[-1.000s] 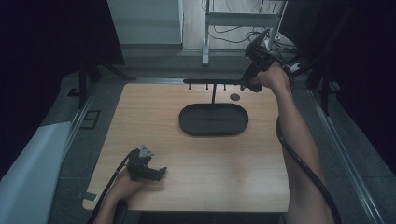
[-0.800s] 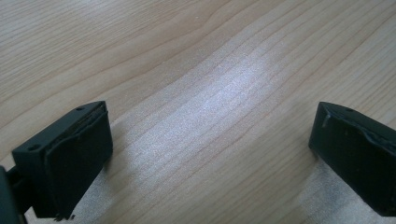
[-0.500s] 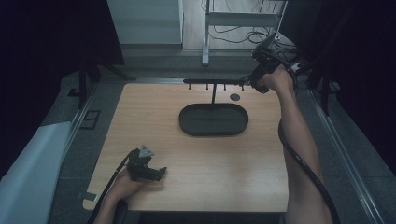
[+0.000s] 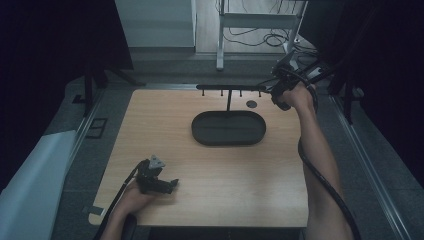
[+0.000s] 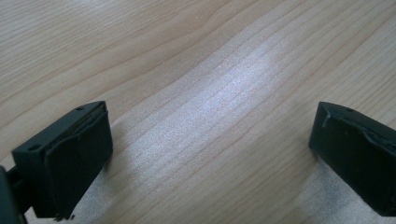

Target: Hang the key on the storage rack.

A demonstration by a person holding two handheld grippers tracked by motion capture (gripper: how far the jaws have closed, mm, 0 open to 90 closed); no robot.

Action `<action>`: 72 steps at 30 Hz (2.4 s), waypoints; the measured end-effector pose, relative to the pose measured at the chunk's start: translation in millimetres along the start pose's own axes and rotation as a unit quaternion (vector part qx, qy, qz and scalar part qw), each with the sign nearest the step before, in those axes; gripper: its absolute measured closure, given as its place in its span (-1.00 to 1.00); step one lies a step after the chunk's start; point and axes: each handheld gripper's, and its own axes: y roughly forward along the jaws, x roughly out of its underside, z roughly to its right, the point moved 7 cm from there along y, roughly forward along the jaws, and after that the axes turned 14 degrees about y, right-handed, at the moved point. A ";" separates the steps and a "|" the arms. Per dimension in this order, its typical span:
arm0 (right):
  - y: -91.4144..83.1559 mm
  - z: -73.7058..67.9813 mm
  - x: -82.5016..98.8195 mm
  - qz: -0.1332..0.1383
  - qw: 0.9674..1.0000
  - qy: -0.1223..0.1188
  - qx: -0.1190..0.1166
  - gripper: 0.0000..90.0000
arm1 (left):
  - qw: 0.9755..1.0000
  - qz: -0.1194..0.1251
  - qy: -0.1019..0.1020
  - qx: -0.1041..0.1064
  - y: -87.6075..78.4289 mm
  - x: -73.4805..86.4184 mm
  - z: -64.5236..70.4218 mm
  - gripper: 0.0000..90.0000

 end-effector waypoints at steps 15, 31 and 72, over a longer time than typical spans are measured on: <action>40.1 -14.7 6.0 -0.004 1.000 -0.004 -0.004 0.08 | 1.000 0.001 0.000 -0.001 0.1 0.0 -0.1 -1.00; 75.1 -33.4 11.5 0.007 1.000 -0.005 -0.022 0.09 | 1.000 0.001 -0.002 -0.002 0.4 -0.3 0.1 -1.00; 72.1 -43.8 39.6 0.054 0.995 -0.066 -0.059 -0.36 | 1.000 0.000 -0.001 -0.001 0.3 -0.2 0.1 -1.00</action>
